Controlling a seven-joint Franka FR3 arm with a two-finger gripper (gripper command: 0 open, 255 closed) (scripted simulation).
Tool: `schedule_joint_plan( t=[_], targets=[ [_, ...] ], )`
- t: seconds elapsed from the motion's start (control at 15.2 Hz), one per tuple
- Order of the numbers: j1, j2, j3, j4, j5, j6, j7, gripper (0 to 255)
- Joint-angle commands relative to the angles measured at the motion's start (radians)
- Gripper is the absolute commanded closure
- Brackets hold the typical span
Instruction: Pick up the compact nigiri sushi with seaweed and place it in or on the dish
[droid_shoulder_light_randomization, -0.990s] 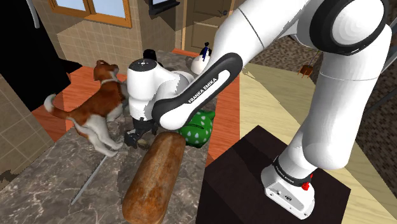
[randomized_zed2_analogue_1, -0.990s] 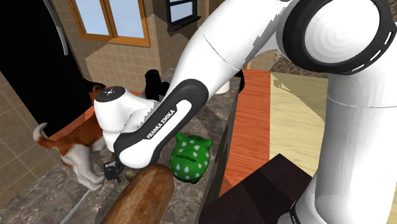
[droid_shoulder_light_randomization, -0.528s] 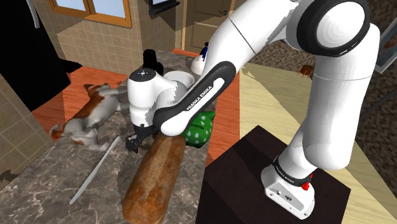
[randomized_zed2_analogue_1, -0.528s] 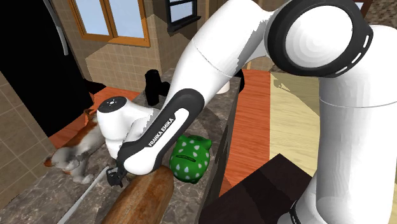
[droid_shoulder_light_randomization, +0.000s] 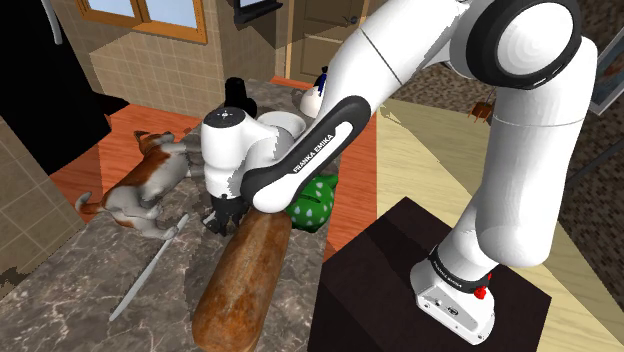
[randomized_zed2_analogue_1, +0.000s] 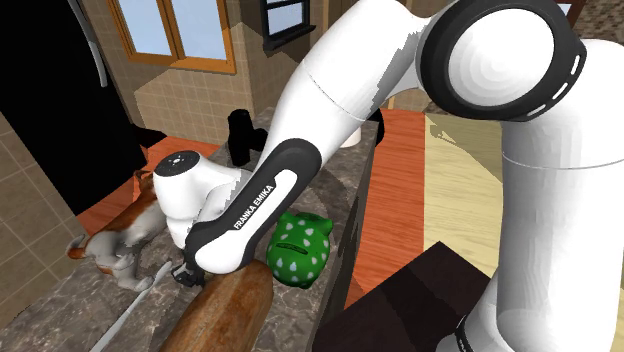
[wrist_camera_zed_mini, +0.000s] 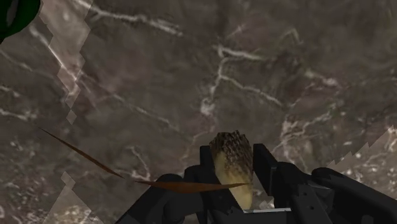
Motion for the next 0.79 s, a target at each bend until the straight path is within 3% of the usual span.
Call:
schedule_joint_plan(
  t=[0.0,0.33,0.73],
  targets=[
    [0.001,0.002,0.001,-0.001,0.001,0.002,-0.001,255],
    [0.002,0.003,0.001,0.000,0.000,0.002,0.001,255],
    [-0.021,-0.060,0.033,0.005,0.053,-0.059,-0.037,255]
  ],
)
